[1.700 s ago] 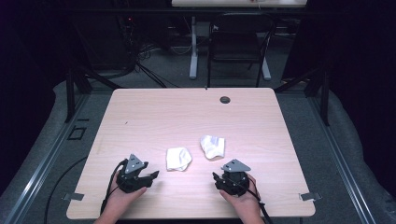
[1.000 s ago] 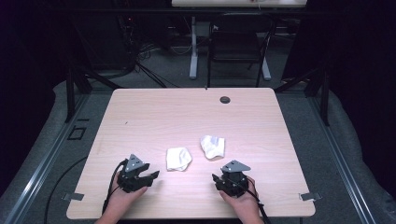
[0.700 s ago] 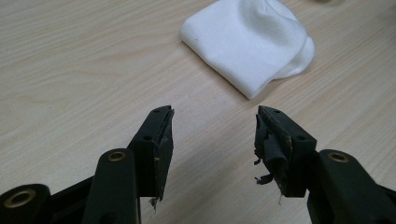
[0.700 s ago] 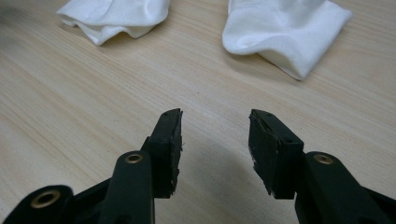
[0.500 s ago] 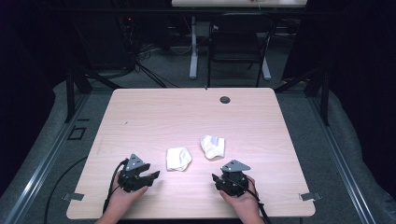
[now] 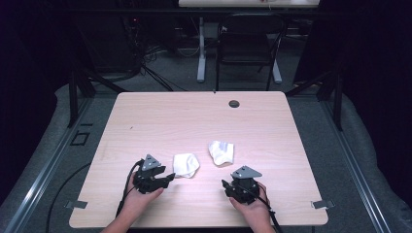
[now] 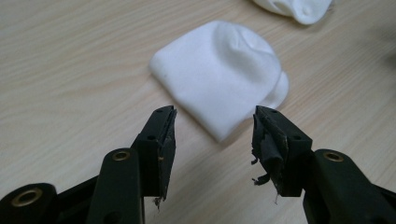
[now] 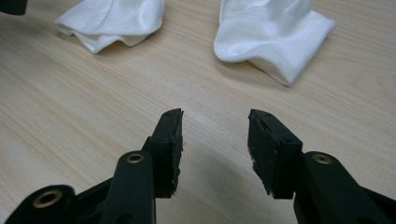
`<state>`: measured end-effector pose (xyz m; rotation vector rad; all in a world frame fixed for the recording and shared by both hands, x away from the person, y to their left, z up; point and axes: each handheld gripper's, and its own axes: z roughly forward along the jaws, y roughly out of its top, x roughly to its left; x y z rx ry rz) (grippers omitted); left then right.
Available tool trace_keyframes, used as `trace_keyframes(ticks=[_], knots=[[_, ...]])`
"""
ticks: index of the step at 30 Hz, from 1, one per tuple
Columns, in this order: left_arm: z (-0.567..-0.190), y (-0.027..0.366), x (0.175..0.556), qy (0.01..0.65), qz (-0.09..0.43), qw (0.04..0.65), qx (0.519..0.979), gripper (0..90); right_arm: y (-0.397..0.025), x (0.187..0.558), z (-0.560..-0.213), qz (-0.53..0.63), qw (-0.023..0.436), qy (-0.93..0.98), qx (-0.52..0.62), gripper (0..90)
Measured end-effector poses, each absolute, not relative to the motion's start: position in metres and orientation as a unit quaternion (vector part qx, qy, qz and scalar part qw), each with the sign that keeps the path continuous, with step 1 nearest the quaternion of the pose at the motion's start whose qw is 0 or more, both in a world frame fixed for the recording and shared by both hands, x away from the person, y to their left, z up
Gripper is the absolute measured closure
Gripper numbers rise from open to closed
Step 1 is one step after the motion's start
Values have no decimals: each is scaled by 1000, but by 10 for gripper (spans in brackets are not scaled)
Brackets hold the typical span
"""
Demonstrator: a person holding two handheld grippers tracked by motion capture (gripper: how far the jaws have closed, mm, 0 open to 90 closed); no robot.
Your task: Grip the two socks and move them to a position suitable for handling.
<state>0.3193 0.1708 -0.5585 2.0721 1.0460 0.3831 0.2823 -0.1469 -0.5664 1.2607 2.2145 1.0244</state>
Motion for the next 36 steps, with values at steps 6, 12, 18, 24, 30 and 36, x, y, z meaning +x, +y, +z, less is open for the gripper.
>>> trace_keyframes(ticks=[6, 12, 18, 24, 30, 36], knots=[[-559, 150, 332, 401, 155, 379, 820, 568, -149, 283, -566, 367, 196, 787, 456, 557], [-563, 133, 340, 405, 161, 361, 824, 681, -151, 283, -565, 369, 196, 785, 457, 559], [-567, 126, 346, 407, 163, 354, 826, 761, -151, 283, -565, 371, 197, 785, 456, 559], [-572, 123, 347, 404, 159, 348, 831, 822, -151, 284, -565, 375, 196, 783, 456, 559], [-575, 122, 347, 398, 157, 345, 835, 865, -151, 284, -564, 377, 196, 782, 456, 559], [-576, 123, 345, 393, 152, 350, 836, 883, -151, 284, -565, 377, 195, 782, 456, 559]])
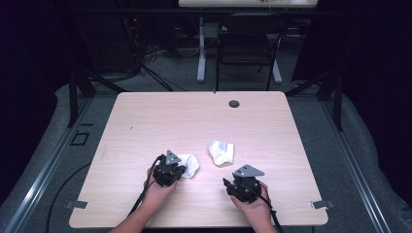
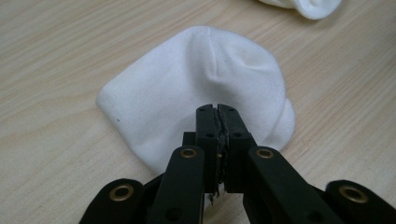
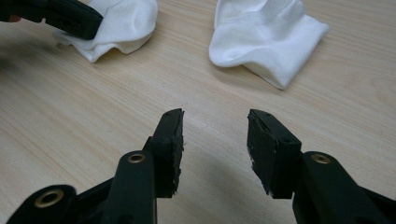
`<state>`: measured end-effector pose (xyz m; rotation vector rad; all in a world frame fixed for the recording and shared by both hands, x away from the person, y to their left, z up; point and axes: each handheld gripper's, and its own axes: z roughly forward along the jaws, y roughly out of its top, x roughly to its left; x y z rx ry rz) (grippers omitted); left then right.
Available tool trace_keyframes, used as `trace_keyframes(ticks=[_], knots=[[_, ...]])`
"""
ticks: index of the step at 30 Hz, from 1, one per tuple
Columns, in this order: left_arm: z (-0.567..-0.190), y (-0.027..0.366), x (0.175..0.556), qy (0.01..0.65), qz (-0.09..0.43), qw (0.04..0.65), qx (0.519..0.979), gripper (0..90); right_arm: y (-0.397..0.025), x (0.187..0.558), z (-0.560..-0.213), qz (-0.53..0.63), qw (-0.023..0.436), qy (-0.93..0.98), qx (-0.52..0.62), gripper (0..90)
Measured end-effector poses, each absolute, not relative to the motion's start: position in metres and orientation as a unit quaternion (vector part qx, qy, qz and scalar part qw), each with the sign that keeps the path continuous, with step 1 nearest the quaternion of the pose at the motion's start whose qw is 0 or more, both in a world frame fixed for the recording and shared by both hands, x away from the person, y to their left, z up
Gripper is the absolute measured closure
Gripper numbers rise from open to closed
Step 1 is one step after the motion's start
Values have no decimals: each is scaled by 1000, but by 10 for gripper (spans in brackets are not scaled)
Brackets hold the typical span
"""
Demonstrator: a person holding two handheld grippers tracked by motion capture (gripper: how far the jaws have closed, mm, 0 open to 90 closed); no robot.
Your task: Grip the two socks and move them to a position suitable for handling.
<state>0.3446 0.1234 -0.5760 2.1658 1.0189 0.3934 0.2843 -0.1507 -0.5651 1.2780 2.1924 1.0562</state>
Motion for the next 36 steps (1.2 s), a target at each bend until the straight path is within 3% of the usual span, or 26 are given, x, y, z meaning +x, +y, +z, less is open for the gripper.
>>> trace_keyframes(ticks=[36], knots=[[-570, 113, 309, 357, 116, 369, 851, 879, -152, 284, -565, 374, 195, 782, 458, 557]])
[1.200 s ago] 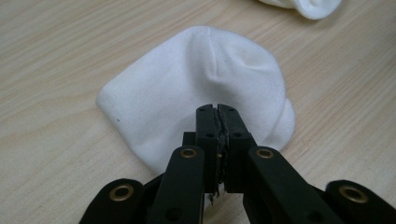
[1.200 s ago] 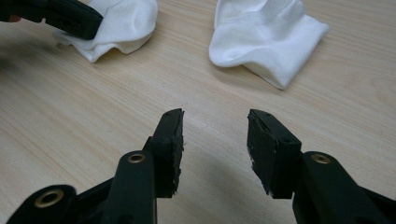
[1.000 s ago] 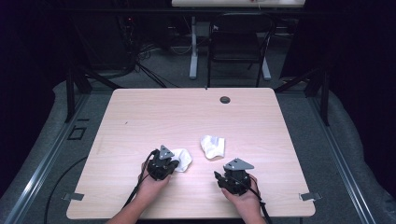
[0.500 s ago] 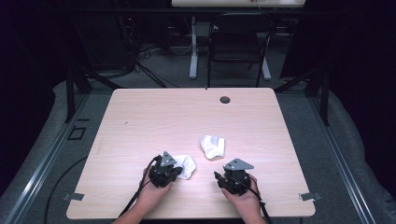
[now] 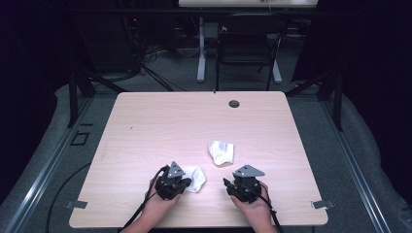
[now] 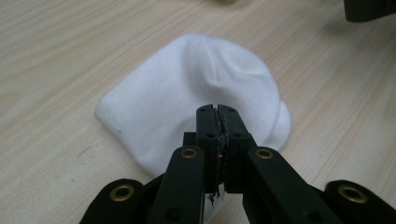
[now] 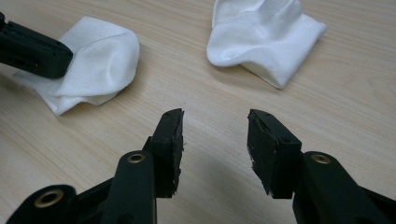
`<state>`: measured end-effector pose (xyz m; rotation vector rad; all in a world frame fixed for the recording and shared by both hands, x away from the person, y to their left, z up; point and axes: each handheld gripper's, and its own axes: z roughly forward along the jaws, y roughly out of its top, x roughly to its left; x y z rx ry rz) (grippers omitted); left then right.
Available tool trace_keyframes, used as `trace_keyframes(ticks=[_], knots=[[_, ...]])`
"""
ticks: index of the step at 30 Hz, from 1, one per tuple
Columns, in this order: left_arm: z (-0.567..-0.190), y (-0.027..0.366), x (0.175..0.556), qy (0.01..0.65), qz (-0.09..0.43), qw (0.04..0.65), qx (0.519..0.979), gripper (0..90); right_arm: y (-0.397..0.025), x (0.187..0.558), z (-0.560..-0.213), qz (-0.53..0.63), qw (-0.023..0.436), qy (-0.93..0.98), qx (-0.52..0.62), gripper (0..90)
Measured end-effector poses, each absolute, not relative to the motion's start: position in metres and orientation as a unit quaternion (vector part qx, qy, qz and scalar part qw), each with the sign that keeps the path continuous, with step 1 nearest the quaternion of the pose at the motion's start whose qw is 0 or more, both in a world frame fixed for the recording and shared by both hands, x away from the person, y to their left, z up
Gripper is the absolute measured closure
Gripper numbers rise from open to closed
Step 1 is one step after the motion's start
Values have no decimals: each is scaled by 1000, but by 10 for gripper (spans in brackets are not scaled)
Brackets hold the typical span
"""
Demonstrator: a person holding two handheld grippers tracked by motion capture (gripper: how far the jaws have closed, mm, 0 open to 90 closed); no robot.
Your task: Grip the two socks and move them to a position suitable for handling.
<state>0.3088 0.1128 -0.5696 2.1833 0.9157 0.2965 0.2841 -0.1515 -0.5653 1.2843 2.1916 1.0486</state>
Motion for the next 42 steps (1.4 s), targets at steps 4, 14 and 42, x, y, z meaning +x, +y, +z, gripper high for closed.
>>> trace_keyframes(ticks=[4, 14, 42], knots=[[-558, 109, 312, 356, 122, 382, 844, 836, -151, 284, -566, 377, 196, 780, 459, 557], [-559, 87, 324, 356, 123, 363, 852, 739, -153, 284, -564, 379, 198, 780, 457, 557], [-537, 114, 313, 360, 111, 424, 824, 876, -124, 295, -565, 384, 136, 807, 428, 864]])
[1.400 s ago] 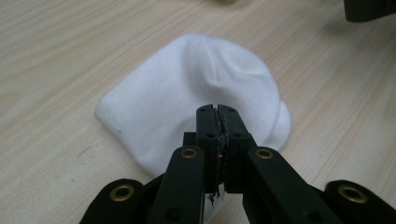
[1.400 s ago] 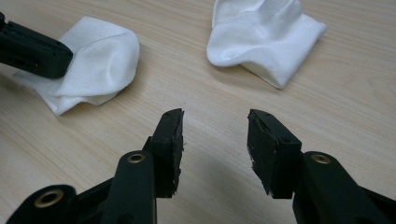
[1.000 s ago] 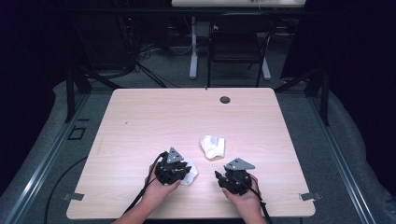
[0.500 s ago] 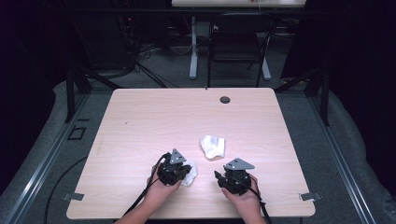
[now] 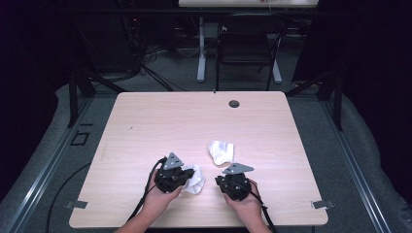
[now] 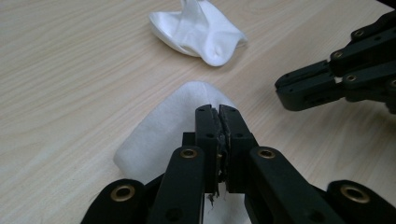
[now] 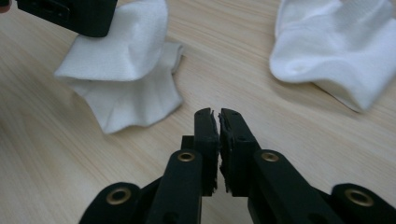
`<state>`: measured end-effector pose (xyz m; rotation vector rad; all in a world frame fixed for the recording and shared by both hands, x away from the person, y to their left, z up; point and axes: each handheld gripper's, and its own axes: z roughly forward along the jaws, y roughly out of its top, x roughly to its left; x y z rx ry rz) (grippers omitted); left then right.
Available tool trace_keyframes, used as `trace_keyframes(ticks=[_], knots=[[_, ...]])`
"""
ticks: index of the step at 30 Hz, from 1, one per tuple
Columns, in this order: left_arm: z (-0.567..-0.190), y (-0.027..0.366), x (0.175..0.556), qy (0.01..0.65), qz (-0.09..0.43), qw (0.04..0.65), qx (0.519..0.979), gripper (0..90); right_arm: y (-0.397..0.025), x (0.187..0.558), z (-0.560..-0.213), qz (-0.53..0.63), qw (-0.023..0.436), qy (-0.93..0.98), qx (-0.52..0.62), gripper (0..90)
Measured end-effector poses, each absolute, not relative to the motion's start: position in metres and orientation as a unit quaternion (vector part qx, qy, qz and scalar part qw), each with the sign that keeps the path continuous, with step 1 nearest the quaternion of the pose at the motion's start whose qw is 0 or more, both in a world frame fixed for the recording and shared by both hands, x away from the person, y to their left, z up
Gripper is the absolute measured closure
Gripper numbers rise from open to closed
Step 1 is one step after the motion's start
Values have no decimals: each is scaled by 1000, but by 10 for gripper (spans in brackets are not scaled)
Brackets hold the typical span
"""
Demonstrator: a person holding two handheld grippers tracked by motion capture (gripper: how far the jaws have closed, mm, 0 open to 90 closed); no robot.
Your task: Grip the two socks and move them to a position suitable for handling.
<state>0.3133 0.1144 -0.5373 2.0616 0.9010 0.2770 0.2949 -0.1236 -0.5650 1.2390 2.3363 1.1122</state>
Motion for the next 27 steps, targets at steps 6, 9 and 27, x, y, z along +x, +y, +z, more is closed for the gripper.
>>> trace_keyframes(ticks=[6, 9, 27], knots=[[-534, 127, 313, 362, 105, 437, 817, 876, -95, 304, -567, 388, 130, 819, 401, 892], [-533, 132, 314, 365, 102, 444, 812, 876, -83, 307, -570, 389, 122, 823, 396, 891], [-538, 163, 306, 386, 112, 428, 810, 870, -84, 302, -578, 346, 140, 845, 382, 900]])
